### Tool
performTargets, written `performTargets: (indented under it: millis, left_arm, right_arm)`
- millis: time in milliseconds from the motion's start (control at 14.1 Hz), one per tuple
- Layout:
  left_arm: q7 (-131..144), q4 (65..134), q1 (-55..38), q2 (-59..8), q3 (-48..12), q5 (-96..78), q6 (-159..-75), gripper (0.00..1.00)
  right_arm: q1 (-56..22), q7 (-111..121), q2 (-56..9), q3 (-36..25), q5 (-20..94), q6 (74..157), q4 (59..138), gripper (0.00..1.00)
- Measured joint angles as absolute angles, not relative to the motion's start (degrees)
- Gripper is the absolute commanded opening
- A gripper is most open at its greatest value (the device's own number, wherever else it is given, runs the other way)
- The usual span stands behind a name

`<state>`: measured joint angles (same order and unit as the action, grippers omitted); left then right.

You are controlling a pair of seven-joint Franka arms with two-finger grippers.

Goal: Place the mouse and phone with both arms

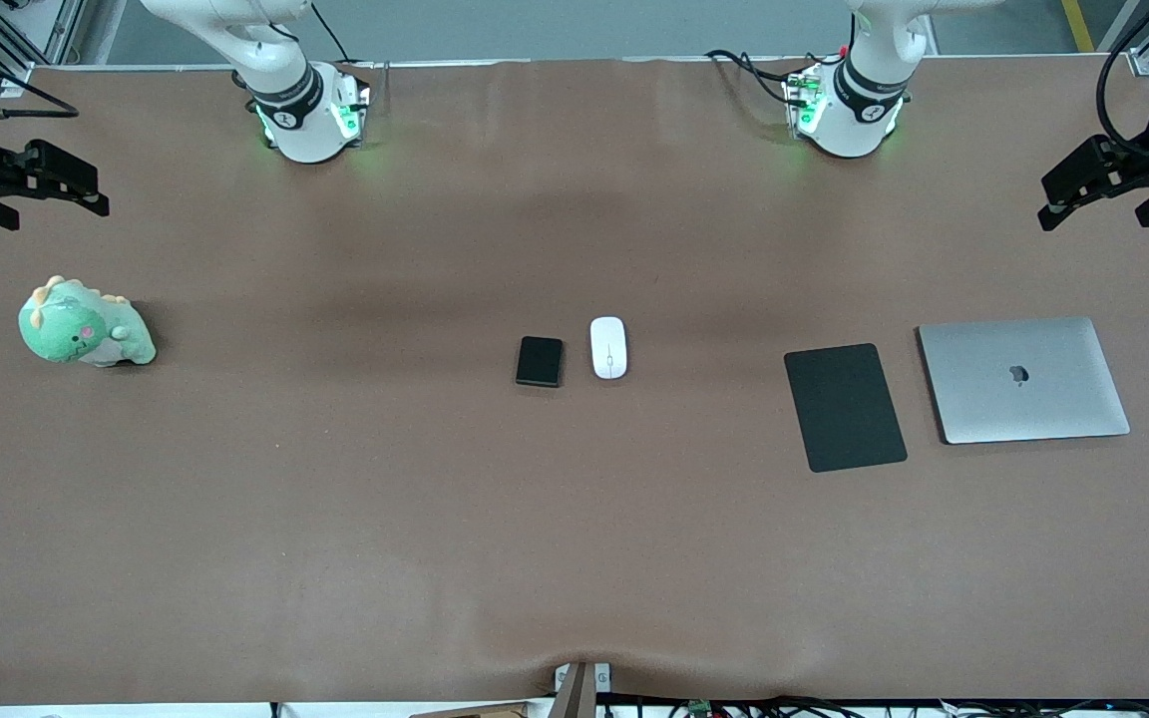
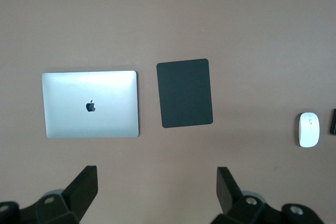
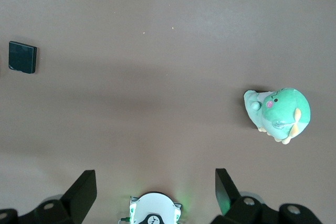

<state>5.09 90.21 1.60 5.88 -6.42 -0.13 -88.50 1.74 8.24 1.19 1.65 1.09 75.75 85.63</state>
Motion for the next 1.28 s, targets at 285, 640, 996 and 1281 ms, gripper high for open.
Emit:
performTargets:
  millis: [285,640,996,1281]
  left_arm:
    - [5.1,90.1,1.6,5.7,-6.8,-0.1,-88.5,1.0]
    - [5.2,90.0,1.6,5.7,-6.8,-0.1,-88.5,1.0]
    - [6.7,90.0,1.6,4.9,-7.0,-0.1,-88.5,1.0]
    - [7.6,90.0,1.5,0.3,-11.0,-0.1,-90.9,1.0]
  right_arm:
    - [1.7,8.2,1.2,1.7,1.1,75.7,85.6,1.0]
    - [1.8,8.2,1.2,1.6,1.1,75.8,85.6,1.0]
    - [1.8,8.2,1.0,1.5,1.1,75.8,85.6,1.0]
    - [1.8,8.2,0.8,1.5,1.1,75.9,85.7,1.0]
